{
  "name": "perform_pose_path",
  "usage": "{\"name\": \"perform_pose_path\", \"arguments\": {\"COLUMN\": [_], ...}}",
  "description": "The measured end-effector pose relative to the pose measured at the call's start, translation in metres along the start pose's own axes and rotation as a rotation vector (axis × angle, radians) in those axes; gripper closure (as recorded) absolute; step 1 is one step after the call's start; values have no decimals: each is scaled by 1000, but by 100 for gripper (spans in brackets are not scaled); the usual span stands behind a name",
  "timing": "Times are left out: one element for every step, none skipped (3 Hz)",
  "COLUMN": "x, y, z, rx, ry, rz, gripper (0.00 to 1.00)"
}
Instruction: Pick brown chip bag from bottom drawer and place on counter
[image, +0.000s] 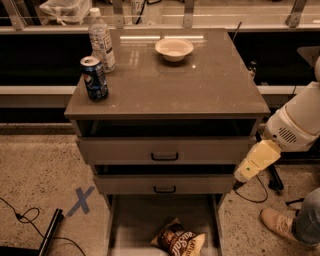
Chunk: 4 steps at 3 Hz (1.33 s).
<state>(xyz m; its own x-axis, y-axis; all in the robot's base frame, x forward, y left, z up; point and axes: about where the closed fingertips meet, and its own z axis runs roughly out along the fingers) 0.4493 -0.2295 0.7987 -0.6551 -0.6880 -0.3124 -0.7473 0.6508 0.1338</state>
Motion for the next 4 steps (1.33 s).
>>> {"name": "perform_pose_path", "arguments": {"x": [-2, 2, 23, 34], "y": [-3, -12, -19, -27], "z": [1, 27, 93, 128], "rx": [8, -59, -159, -150], "ry": [-17, -30, -85, -243], "rz": [5, 40, 102, 100], "gripper": [0, 0, 0, 0]}}
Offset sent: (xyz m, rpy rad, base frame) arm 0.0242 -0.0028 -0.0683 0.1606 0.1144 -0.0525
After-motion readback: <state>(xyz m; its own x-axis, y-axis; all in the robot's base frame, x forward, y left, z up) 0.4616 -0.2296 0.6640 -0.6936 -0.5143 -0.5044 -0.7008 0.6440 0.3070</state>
